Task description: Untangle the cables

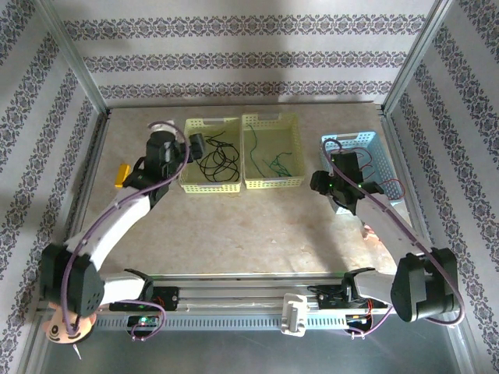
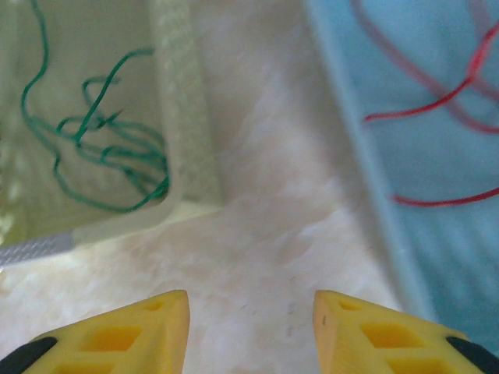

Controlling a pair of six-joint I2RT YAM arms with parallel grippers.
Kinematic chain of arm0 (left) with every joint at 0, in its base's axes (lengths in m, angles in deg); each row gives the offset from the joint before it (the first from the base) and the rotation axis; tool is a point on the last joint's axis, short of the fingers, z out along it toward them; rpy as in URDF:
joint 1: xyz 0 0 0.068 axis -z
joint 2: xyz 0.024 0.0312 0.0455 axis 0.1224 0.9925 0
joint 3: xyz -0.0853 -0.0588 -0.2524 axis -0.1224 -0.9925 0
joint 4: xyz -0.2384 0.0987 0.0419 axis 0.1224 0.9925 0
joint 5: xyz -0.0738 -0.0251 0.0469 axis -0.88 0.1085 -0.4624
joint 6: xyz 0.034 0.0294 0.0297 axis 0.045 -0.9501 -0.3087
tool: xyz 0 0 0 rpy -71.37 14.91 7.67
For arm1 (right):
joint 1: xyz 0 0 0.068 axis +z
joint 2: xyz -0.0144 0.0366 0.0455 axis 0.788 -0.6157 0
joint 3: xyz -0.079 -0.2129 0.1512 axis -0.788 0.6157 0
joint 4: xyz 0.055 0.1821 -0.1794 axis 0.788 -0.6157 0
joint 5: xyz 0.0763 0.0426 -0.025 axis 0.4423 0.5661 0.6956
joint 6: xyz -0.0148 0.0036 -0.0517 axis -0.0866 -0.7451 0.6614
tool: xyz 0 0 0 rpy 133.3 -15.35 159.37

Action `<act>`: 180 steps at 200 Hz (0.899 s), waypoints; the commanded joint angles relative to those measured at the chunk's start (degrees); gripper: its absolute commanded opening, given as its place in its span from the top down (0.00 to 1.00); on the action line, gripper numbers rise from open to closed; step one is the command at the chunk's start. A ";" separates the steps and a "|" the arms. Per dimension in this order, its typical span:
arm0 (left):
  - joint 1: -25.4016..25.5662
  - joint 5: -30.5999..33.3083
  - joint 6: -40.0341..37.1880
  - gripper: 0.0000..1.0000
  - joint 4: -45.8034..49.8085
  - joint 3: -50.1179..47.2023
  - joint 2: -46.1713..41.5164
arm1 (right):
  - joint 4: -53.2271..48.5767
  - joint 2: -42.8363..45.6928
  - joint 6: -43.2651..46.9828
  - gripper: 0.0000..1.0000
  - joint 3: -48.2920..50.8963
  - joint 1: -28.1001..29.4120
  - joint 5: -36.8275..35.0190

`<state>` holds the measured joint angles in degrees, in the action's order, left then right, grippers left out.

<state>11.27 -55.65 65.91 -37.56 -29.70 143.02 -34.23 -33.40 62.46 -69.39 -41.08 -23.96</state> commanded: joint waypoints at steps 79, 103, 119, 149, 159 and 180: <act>-1.14 37.49 -6.52 0.01 -2.63 -19.77 1.97 | 52.48 -1.02 21.98 0.02 21.68 1.73 -33.39; -1.35 34.44 -11.43 0.01 -16.67 -23.21 8.10 | 67.16 -10.32 24.91 0.02 23.68 1.54 -35.37; -1.42 32.92 -13.96 0.01 -24.43 -24.75 10.95 | 71.00 -12.84 26.64 0.02 24.50 -0.48 -28.89; -3.59 25.26 -17.81 0.01 -38.27 -26.27 14.30 | 72.45 -14.39 24.48 0.02 25.87 -6.22 -15.02; -4.45 23.05 -18.90 0.01 -35.88 -24.18 16.09 | 75.28 -16.71 25.13 0.02 26.43 -7.33 -9.04; -5.59 18.91 -18.74 0.01 -29.38 -19.48 18.60 | 73.55 -17.67 25.36 0.02 24.35 -7.79 -7.01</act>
<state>7.12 -29.83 50.08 -65.12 -53.46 159.42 39.50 -51.30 87.20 -43.53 -48.51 -39.39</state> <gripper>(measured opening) 0.992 0.980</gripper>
